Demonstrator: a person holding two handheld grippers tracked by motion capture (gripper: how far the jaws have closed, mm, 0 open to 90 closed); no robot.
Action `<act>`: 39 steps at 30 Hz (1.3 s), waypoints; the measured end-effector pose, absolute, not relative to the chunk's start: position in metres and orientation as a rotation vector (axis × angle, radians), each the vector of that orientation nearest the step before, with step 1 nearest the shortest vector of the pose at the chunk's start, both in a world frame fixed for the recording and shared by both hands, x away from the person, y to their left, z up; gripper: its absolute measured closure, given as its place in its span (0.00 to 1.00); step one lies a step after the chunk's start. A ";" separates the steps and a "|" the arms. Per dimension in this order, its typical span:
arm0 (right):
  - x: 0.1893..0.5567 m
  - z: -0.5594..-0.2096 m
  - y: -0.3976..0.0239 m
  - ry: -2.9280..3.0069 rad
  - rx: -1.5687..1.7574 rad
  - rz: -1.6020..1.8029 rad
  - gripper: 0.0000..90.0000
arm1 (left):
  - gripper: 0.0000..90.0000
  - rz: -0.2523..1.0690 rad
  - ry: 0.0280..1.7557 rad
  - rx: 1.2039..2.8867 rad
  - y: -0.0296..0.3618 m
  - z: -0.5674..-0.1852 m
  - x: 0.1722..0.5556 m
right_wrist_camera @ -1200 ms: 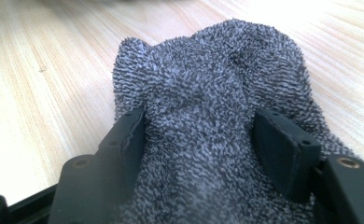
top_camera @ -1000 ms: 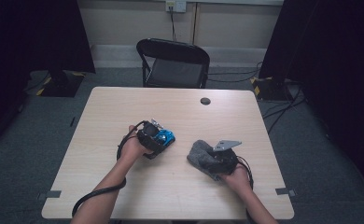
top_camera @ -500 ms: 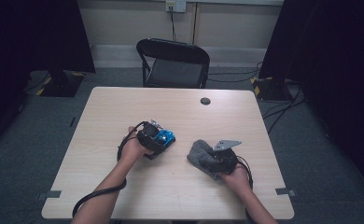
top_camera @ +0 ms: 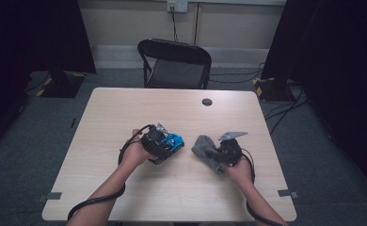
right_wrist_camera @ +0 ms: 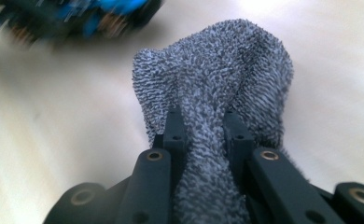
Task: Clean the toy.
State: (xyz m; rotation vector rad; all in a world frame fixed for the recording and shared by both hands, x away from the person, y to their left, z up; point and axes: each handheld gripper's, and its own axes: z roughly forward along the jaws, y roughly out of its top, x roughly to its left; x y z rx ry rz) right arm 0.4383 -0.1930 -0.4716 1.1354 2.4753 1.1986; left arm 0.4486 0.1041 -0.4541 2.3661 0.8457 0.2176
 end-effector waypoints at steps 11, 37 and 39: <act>0.483 -0.449 -0.162 2.477 1.167 1.215 0.85 | 0.31 0.167 0.710 2.414 0.083 -0.454 0.437; 0.469 -0.452 -0.159 2.628 0.974 1.207 0.85 | 0.31 0.188 0.759 2.386 0.094 -0.449 0.448; 0.467 -0.451 -0.158 2.632 0.970 1.204 0.85 | 0.31 0.184 0.770 2.386 0.095 -0.449 0.449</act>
